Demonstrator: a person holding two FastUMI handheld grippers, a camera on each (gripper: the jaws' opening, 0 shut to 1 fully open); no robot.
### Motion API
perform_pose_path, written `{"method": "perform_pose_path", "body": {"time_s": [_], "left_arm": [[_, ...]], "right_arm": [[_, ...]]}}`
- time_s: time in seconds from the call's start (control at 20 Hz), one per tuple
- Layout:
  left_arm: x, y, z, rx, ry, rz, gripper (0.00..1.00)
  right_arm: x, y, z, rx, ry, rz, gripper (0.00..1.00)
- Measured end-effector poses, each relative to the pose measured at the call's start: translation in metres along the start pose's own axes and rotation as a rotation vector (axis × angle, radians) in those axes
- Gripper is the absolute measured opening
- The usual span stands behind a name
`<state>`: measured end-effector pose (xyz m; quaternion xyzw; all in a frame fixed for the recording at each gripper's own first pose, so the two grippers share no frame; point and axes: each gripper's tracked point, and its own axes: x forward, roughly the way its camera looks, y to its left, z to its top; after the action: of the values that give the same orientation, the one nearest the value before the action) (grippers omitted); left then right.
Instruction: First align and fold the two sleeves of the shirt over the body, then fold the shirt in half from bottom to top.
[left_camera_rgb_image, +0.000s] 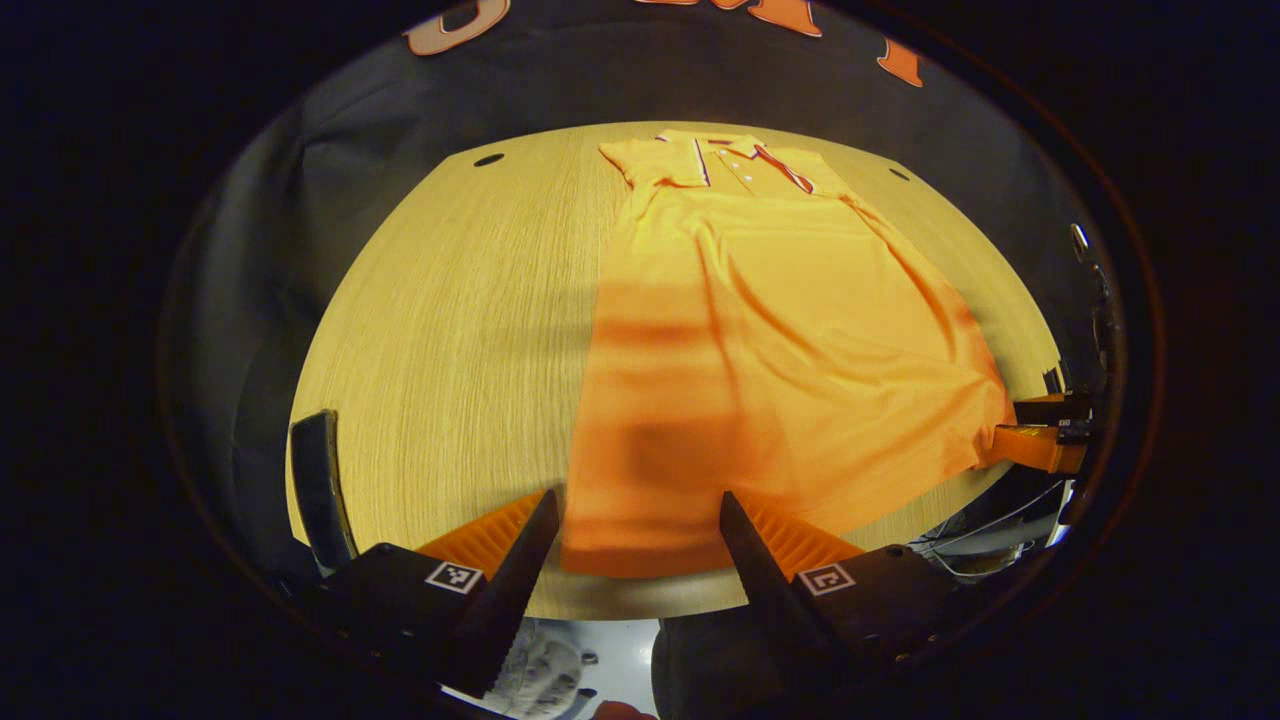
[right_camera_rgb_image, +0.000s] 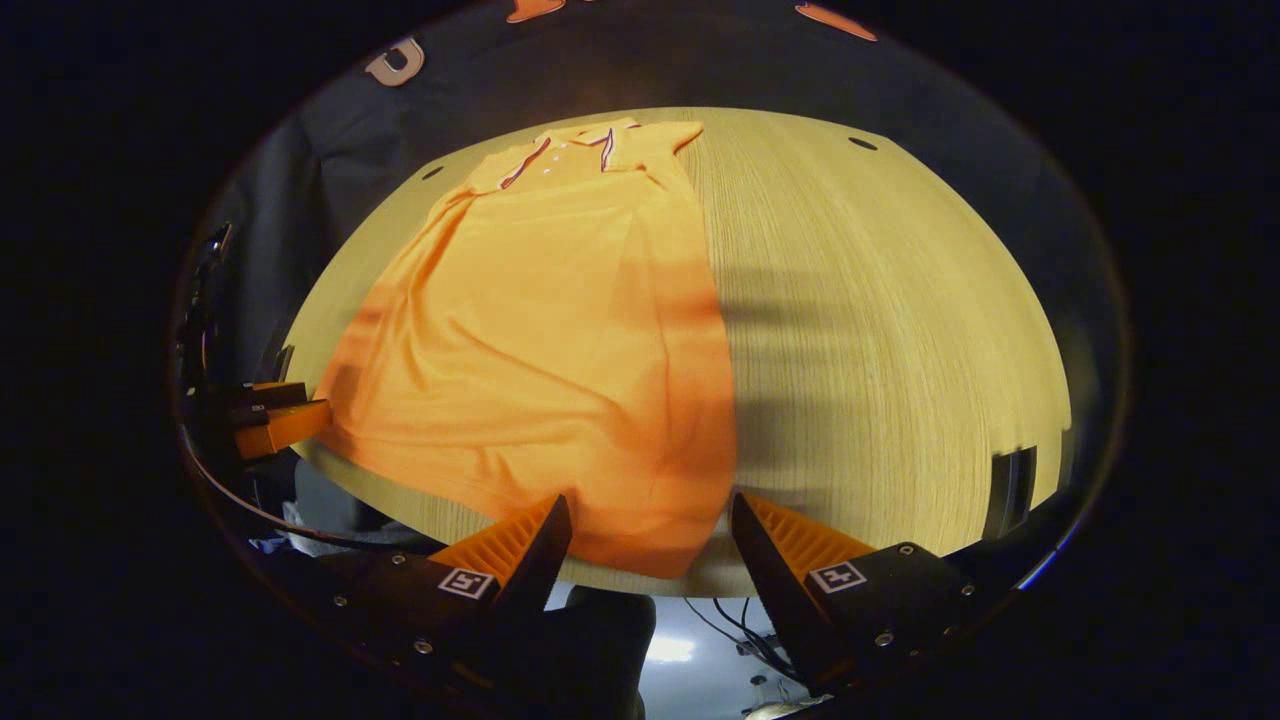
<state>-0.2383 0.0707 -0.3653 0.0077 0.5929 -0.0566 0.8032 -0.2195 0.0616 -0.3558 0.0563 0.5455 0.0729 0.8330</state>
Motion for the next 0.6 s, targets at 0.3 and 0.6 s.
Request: {"method": "perform_pose_path", "body": {"time_s": [0.3, 0.6], "left_arm": [[0.011, -0.013, 0.004, 0.008, 0.097, -0.04, 0.96], [0.007, -0.042, 0.024, 0.004, 0.089, -0.164, 0.09]], "right_arm": [[0.005, 0.008, 0.0, -0.061, 0.113, -0.073, 0.84], [0.009, 0.03, 0.01, 0.136, 0.115, 0.059, 0.04]]}}
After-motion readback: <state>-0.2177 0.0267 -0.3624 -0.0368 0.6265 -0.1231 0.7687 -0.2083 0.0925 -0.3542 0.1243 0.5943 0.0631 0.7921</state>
